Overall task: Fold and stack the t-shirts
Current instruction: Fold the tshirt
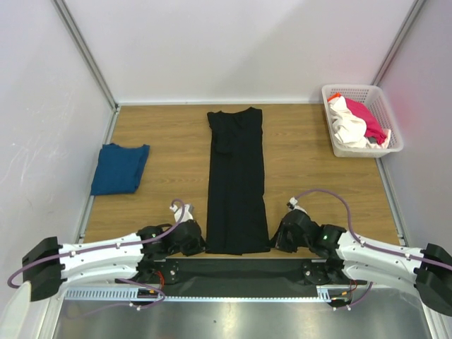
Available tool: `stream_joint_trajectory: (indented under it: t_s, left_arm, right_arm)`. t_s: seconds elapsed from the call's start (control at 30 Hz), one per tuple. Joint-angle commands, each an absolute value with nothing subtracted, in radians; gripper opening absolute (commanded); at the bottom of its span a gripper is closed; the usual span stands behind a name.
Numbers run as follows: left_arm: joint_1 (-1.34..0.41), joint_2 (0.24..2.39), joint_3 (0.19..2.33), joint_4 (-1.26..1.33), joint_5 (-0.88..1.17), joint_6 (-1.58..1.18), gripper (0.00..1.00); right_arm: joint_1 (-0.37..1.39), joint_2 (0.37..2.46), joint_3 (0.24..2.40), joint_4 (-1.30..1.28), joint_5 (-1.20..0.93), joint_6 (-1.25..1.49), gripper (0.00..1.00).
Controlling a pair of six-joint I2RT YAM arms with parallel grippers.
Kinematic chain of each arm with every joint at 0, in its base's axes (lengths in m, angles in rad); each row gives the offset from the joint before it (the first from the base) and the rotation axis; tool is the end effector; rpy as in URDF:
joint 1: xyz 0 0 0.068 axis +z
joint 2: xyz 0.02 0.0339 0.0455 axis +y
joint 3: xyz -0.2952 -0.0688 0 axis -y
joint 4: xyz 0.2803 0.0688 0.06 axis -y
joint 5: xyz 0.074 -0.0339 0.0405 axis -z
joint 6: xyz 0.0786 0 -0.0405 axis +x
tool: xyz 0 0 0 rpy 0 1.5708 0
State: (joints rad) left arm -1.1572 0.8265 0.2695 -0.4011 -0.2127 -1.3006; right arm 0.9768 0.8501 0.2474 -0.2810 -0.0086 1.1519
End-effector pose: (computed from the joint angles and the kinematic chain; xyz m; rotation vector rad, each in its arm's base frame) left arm 0.0861 -0.1549 0.1100 -0.2797 2.6428 -0.6964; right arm 0.1041 0.1553 0.1079 0.2311 2.6803 0.8472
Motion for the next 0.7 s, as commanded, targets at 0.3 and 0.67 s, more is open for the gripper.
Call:
stream_joint_trajectory:
  t_s: [0.3, 0.67]
  left_arm:
    - [-1.010, 0.785, 0.518, -0.640, -0.322, -1.109, 0.00]
    - [-0.758, 1.008, 0.755, -0.437, -0.262, -0.799, 0.01]
  right_arm:
    - [0.933, 0.862, 0.549, -0.443, 0.094, 0.990, 0.00]
    - [0.646, 1.089, 0.731, -0.282, -0.083, 0.717, 0.00]
